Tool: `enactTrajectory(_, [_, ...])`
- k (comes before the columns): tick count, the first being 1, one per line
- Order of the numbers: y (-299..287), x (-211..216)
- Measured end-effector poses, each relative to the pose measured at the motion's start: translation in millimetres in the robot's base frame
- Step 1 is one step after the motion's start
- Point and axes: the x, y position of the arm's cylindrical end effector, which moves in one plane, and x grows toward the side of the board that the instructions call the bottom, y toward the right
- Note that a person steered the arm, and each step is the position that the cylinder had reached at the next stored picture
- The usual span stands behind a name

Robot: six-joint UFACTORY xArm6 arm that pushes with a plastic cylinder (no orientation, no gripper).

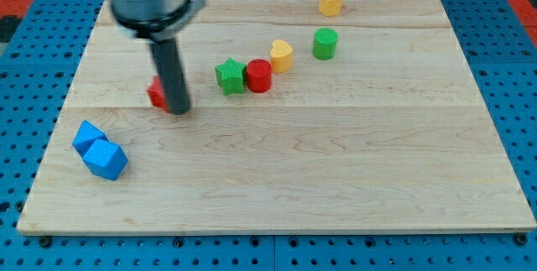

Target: Push the red star to the center left of the board

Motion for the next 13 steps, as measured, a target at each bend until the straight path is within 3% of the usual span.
enactTrajectory(1, [-21.4,-21.4])
enactTrajectory(2, [4.2,-25.7])
enactTrajectory(3, [8.5,-62.0])
enactTrajectory(4, [-11.9,-62.0])
enactTrajectory(5, [21.8,-46.1])
enactTrajectory(9, [-58.7,-52.5])
enactTrajectory(10, [-45.6,-62.7])
enactTrajectory(11, [31.2,-123.5])
enactTrajectory(12, [124.0,-126.9])
enactTrajectory(13, [121.6,-88.7])
